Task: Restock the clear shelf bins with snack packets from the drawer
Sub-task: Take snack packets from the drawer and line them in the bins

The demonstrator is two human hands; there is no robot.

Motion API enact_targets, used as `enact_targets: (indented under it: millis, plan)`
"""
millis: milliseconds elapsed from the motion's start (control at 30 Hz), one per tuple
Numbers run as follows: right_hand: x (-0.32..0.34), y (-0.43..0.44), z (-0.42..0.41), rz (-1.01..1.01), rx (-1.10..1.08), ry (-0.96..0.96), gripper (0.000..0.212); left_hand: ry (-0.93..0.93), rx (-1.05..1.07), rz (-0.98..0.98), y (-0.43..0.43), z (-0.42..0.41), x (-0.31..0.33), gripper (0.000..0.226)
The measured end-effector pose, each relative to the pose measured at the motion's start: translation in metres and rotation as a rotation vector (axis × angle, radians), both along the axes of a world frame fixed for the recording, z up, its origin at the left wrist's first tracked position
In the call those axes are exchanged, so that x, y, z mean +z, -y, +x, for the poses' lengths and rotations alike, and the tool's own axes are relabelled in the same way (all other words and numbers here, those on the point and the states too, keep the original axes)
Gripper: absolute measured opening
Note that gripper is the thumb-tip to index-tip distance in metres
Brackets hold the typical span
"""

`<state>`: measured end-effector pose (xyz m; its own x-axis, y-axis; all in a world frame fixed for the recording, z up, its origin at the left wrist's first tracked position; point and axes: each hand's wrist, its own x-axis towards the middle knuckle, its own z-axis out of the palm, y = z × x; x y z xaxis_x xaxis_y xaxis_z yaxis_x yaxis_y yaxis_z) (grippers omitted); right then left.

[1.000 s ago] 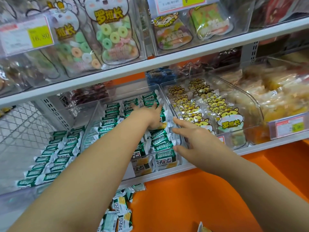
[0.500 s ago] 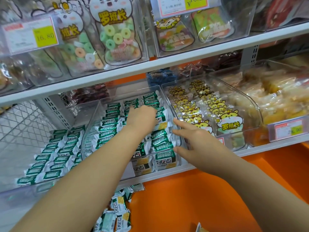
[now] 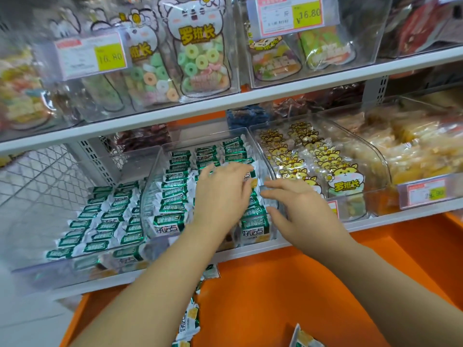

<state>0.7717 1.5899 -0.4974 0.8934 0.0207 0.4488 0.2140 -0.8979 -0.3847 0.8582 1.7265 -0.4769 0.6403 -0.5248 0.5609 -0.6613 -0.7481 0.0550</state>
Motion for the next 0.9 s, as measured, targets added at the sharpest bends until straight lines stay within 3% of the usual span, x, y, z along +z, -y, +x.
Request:
enact_targets:
  millis: [100,200,400,533,667,800,900]
  plan:
    - [-0.012,-0.019,-0.012,0.001,0.048,0.118,0.02,0.143,-0.195,-0.293,-0.04,-0.044,-0.033,0.023]
    - [-0.03,-0.036,-0.023,-0.01,0.057,-0.068,0.017,0.113,-0.195,-0.317,-0.079,-0.064,-0.075,0.023]
    - [-0.086,-0.051,-0.021,-0.249,0.079,-0.441,0.027,-0.128,-0.111,-0.103,-0.141,-0.061,-0.15,0.025]
    - [-0.142,-0.038,-0.008,-0.299,0.021,-0.765,0.027,-0.425,0.004,0.087,-0.163,-0.047,-0.189,0.025]
    - [-0.218,-0.024,-0.006,-0.282,-0.043,-1.042,0.047,-0.593,0.05,0.173,-0.166,-0.027,-0.219,0.027]
    - [-0.261,-0.012,0.002,-0.309,-0.011,-1.197,0.06,-0.672,0.099,0.26,-0.162,-0.008,-0.245,0.028]
    - [-0.275,-0.008,0.007,-0.381,0.053,-1.283,0.056,-0.8,0.165,0.352,-0.169,0.005,-0.272,0.028]
